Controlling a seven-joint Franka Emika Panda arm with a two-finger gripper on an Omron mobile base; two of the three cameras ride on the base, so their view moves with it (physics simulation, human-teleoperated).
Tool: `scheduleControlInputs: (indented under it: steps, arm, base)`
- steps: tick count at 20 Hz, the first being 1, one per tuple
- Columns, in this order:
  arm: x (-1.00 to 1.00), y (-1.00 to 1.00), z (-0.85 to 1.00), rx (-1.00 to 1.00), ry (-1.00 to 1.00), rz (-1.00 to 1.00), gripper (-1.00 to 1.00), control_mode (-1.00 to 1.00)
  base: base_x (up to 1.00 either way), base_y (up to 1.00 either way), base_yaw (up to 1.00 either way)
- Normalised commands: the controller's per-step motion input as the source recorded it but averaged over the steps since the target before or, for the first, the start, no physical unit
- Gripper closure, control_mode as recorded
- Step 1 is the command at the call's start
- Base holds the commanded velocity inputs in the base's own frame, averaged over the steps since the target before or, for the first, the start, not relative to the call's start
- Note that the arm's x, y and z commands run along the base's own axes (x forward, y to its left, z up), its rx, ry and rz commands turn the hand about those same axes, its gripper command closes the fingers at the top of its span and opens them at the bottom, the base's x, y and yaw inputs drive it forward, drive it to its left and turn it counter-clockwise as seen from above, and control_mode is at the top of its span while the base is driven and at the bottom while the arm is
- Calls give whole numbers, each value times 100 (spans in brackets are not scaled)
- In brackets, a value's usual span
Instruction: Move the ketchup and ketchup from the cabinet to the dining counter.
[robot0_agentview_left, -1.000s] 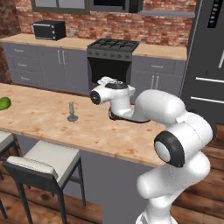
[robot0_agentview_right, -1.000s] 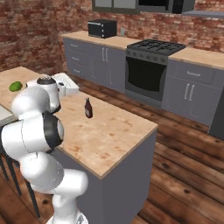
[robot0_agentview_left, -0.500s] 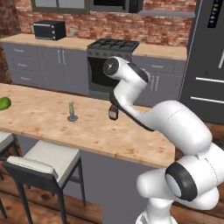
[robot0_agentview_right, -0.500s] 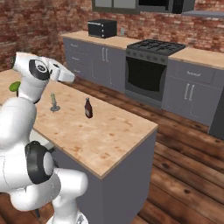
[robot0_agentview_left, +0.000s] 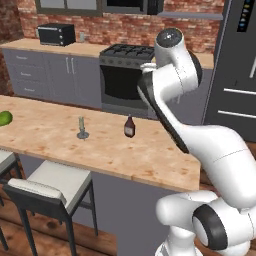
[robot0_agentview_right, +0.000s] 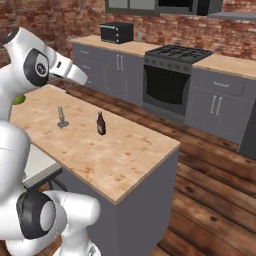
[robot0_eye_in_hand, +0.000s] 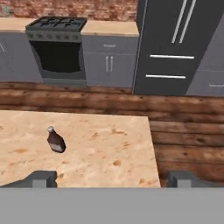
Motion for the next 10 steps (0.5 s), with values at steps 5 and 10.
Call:
scheduleControlInputs:
  steps: [5, 10]
  arm:
    - [-91, 0, -4, 2, 9, 36, -100, -100]
    - [-73, 0, -12, 0, 13, 31, -100, -100]
  base:
    - [0, 0, 0]
    - [0, 0, 0]
